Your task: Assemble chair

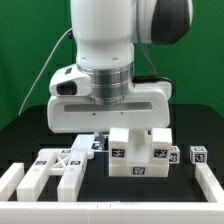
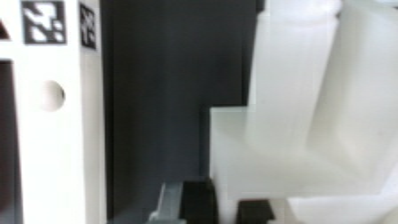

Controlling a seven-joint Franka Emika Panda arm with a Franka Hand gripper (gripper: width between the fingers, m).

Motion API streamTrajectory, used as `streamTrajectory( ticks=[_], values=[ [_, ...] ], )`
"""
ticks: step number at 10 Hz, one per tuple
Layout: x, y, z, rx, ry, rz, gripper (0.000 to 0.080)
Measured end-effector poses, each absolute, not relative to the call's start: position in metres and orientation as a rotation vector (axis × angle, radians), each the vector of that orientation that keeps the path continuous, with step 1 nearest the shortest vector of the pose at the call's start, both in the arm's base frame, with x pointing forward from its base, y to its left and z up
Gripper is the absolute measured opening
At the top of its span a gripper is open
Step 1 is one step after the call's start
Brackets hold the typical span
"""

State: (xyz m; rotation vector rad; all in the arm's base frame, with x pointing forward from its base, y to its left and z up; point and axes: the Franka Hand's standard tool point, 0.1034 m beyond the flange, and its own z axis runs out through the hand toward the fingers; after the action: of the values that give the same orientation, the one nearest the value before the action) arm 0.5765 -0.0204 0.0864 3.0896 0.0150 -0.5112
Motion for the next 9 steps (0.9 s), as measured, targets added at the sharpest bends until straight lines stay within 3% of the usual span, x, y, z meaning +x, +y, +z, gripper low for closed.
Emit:
streamTrajectory(
  ticks=[3, 6, 7, 8, 9],
  values=[
    [0.571, -0.02, 0.081, 3.04, 0.011, -0.781, 0.0033],
    [0.541, -0.028, 0.083, 2.842, -0.025, -1.38, 0.0033],
    [0.542, -0.031, 0.072, 2.771, -0.029, -1.515, 0.0033],
    [0.561, -0.027, 0.06, 2.793, -0.004, -1.426, 0.0033],
    [0.572, -0.024, 0.06, 2.826, 0.011, -1.341, 0.0033]
  ],
)
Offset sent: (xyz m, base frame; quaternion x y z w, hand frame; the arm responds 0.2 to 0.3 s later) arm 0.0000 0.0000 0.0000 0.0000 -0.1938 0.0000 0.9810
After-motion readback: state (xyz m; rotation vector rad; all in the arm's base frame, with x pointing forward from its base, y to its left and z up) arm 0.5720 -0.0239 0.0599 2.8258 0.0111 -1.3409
